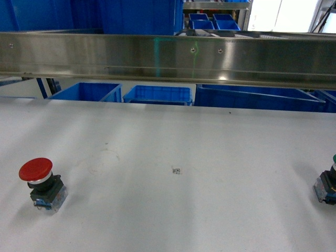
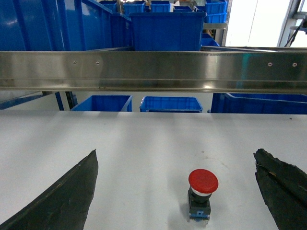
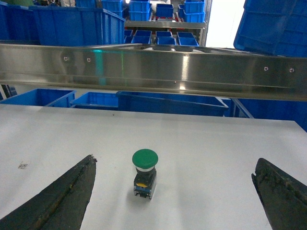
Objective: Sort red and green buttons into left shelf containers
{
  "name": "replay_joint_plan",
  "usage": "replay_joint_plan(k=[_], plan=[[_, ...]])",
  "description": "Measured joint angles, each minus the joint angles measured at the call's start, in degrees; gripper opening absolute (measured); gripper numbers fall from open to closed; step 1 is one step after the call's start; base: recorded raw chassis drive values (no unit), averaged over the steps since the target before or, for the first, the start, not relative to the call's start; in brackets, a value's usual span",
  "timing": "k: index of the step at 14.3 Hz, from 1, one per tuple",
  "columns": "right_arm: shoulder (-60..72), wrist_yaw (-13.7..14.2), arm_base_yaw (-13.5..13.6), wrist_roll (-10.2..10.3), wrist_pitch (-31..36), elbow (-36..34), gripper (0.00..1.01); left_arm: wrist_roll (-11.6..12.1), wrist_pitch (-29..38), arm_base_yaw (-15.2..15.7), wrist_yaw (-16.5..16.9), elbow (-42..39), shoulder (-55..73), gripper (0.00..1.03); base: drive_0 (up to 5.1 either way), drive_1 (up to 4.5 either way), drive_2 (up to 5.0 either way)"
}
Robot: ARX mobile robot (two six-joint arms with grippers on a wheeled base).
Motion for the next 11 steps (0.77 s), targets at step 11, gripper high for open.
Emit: replay_joint_plan(k=[11], plan=[[0.0,0.0,0.0,0.0,0.02,0.0,0.98,0.0,0.0,0.0,0.0,0.0,0.0,0.98,0.0,0.0,0.0]])
